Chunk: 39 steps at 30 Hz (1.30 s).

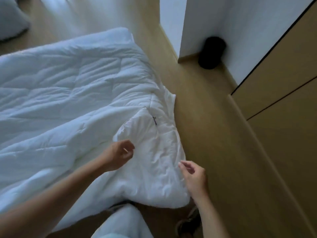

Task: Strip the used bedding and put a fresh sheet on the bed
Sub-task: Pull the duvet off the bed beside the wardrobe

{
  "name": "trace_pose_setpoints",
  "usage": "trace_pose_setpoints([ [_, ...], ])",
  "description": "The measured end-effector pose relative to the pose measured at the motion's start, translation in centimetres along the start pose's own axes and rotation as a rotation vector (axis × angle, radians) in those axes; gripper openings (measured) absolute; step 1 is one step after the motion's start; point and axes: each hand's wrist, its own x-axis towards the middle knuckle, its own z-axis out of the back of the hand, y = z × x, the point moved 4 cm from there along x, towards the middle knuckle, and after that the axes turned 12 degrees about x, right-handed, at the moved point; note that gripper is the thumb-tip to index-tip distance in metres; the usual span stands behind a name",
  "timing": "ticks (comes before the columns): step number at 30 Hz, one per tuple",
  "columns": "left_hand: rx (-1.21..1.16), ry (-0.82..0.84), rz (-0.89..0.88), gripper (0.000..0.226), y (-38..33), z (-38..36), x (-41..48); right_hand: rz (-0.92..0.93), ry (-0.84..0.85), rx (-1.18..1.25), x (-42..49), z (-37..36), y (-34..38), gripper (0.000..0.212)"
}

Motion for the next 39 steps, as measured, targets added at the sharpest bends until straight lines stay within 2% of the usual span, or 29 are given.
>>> trace_pose_setpoints([
  [3,-0.261,-0.189,0.027,0.015,-8.4,1.3,-4.6,0.093,-0.038,0.068,-1.7,7.4,4.6,0.011],
  [6,-0.518,-0.230,0.031,0.016,-16.1,-0.6,-7.4,0.149,-0.039,0.122,-1.7,14.2,8.5,0.006],
  [9,-0.566,-0.190,-0.093,0.016,-22.9,-1.8,-7.5,0.215,-0.116,0.202,-0.1,20.5,12.8,0.007],
  [11,-0.602,-0.214,-0.139,0.003,-26.5,-0.7,-6.4,0.234,-0.144,0.270,1.6,23.2,15.3,0.005],
  [14,-0.673,-0.321,-0.157,0.024,-30.0,1.7,-4.4,0.248,-0.099,0.348,4.8,24.8,19.0,0.005],
  [16,-0.713,-0.372,-0.159,0.024,-31.3,2.7,-2.9,0.224,-0.041,0.367,6.9,25.1,20.8,0.006],
  [19,-0.697,-0.372,-0.143,0.004,-32.9,4.1,0.6,0.190,0.073,0.283,11.2,25.2,22.9,0.007],
  [21,-0.681,-0.422,-0.107,0.019,-34.0,5.9,4.4,0.196,0.124,0.228,15.9,25.4,25.2,0.008],
  [24,-0.674,-0.543,-0.103,0.015,-36.0,10.3,10.3,0.249,0.169,0.218,24.5,24.5,30.9,0.009],
  [27,-0.695,-0.645,-0.065,0.006,-37.2,14.3,15.3,0.282,0.237,0.221,31.7,21.5,37.1,0.006],
  [31,-0.752,-0.791,0.035,0.008,-38.5,18.5,21.5,0.326,0.368,0.247,39.3,17.0,43.9,0.006],
  [36,-0.794,-0.831,0.119,0.008,-38.9,21.2,28.8,0.292,0.484,0.252,48.0,12.7,49.2,0.007],
  [39,-0.817,-0.871,0.248,0.011,-37.2,22.6,33.1,0.249,0.569,0.205,54.5,8.9,52.1,0.005],
])
